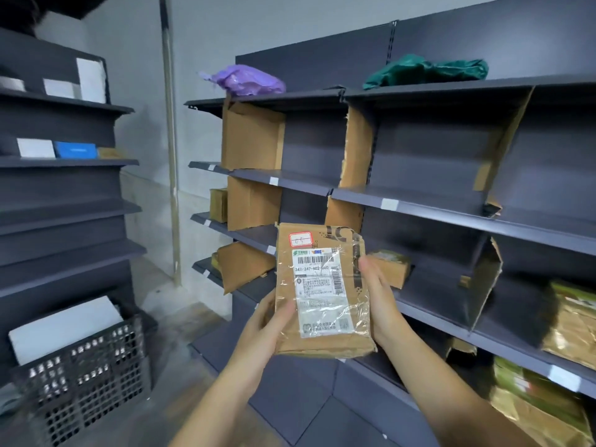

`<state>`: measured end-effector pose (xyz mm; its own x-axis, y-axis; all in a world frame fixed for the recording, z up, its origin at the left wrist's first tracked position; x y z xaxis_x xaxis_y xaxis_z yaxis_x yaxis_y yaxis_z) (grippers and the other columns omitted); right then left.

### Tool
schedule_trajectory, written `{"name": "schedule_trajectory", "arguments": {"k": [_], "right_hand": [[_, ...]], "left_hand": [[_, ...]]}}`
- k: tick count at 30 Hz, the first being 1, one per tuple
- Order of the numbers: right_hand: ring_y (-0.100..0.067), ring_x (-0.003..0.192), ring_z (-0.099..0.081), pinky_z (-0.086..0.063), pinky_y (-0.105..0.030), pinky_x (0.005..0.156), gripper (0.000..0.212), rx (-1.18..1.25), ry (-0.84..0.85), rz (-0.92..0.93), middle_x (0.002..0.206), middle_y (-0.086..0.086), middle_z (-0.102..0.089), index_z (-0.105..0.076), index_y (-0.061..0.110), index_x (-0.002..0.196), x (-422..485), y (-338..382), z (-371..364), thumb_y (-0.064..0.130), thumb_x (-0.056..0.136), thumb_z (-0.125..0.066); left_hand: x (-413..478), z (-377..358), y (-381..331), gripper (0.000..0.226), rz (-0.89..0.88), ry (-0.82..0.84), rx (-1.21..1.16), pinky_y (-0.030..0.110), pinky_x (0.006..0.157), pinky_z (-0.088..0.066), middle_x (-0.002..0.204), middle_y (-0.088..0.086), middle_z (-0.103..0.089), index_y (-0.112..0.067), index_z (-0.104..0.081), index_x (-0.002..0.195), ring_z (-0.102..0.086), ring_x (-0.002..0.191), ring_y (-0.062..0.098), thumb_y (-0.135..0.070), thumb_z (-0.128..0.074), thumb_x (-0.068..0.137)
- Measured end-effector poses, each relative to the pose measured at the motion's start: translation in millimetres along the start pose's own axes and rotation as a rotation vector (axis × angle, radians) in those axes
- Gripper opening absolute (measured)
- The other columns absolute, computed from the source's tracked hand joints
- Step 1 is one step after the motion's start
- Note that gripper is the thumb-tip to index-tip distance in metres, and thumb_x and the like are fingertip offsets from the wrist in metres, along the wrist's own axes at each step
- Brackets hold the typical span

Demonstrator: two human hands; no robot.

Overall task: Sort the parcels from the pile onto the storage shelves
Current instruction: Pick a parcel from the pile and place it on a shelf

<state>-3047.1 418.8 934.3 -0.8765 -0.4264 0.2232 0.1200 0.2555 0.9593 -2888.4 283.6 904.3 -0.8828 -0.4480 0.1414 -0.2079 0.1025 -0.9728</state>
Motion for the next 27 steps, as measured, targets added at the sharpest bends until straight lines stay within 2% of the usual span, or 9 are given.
{"name": "schedule_trajectory", "arguments": {"k": [2,5,8,10,13,17,20,23,27], "right_hand": [[-0.018,0.117,-0.064,-0.046,-0.050,0.105,0.078,0.003,0.006,-0.007,0.127,0.003,-0.067,-0.056,0.028,0.133,20.6,-10.8,-24.5,0.071,0.069,-0.067],[-0.018,0.117,-0.063,-0.045,-0.051,0.106,0.087,0.020,0.023,-0.019,0.127,0.003,-0.066,-0.056,0.030,0.133,58.3,-30.1,-56.9,0.076,0.061,-0.069],[-0.020,0.118,-0.063,-0.044,-0.052,0.107,0.083,0.055,0.063,0.003,0.126,0.002,-0.067,-0.058,0.029,0.130,102.0,-46.6,-84.8,0.076,0.063,-0.071],[-0.019,0.116,-0.064,-0.045,-0.049,0.105,0.076,0.066,0.057,0.018,0.125,0.002,-0.068,-0.058,0.028,0.129,133.3,-54.3,-99.7,0.072,0.069,-0.070],[-0.011,0.108,-0.065,-0.049,-0.035,0.094,0.069,0.053,0.040,0.063,0.118,0.006,-0.067,-0.056,0.025,0.127,183.6,-61.9,-118.3,0.067,0.072,-0.061],[0.004,0.085,-0.067,-0.046,-0.018,0.073,0.033,0.022,0.068,0.086,0.107,0.008,-0.065,-0.052,0.022,0.123,248.5,-68.7,-141.9,0.043,0.098,-0.049],[-0.001,0.084,-0.069,-0.049,-0.024,0.076,0.032,-0.007,0.116,0.110,0.103,0.007,-0.068,-0.050,0.025,0.121,283.2,-70.2,-160.4,0.045,0.096,-0.049],[-0.010,0.088,-0.070,-0.054,-0.033,0.082,0.036,-0.031,0.139,0.113,0.106,0.002,-0.070,-0.050,0.026,0.120,311.3,-69.3,-173.2,0.050,0.093,-0.052],[-0.001,0.088,-0.068,-0.051,-0.023,0.078,0.040,-0.078,0.108,0.166,0.111,0.003,-0.064,-0.047,0.020,0.122,346.9,-57.1,-182.4,0.051,0.095,-0.047]], "left_hand": [[15.2,22.9,-1.8,0.033,-0.014,-0.022,0.034,0.004,0.061,-0.046,0.114,-0.022,-0.070,-0.039,-0.057,0.128,-0.065,0.090,-0.012,-0.037,-0.056,0.095],[46.7,57.6,-3.8,0.034,-0.027,-0.054,0.054,0.004,0.061,-0.046,0.111,-0.017,-0.071,-0.033,-0.059,0.128,-0.065,0.075,0.007,-0.034,-0.058,0.094],[89.8,90.5,2.2,0.042,-0.073,-0.055,0.110,0.012,0.081,-0.047,0.123,-0.023,-0.065,-0.045,-0.055,0.127,-0.060,0.111,-0.008,-0.044,-0.068,0.087],[120.9,107.4,4.5,0.053,-0.097,-0.034,0.144,0.011,0.084,-0.046,0.124,-0.028,-0.063,-0.045,-0.052,0.129,-0.058,0.115,-0.008,-0.046,-0.074,0.081],[171.5,125.8,3.9,0.073,-0.140,0.043,0.188,0.005,0.081,-0.046,0.125,-0.026,-0.063,-0.040,-0.048,0.131,-0.058,0.115,-0.009,-0.044,-0.084,0.069],[241.3,153.1,10.0,0.094,-0.138,0.116,0.274,0.010,0.083,-0.048,0.126,-0.020,-0.065,-0.035,-0.040,0.138,-0.059,0.117,0.000,-0.031,-0.085,0.056],[283.5,173.8,17.3,0.101,-0.139,0.109,0.310,0.015,0.085,-0.050,0.127,-0.015,-0.065,-0.038,-0.037,0.140,-0.061,0.116,0.003,-0.016,-0.088,0.056],[317.7,188.0,15.6,0.102,-0.168,0.092,0.330,0.033,0.102,-0.049,0.134,-0.012,-0.060,-0.040,-0.038,0.142,-0.059,0.121,0.007,-0.023,-0.089,0.055],[359.8,194.1,-1.4,0.094,-0.252,0.080,0.316,0.035,0.107,-0.044,0.135,-0.013,-0.059,-0.039,-0.045,0.139,-0.057,0.123,0.006,-0.037,-0.088,0.056]]}}
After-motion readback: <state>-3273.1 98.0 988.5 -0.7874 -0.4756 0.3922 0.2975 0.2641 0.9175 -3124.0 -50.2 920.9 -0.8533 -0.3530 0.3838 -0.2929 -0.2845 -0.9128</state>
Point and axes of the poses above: each hand's wrist, its own x-axis towards the middle knuckle, its own z-axis out of the back of the hand, y = z × x, the point moved 3 cm from there along x, towards the middle knuckle
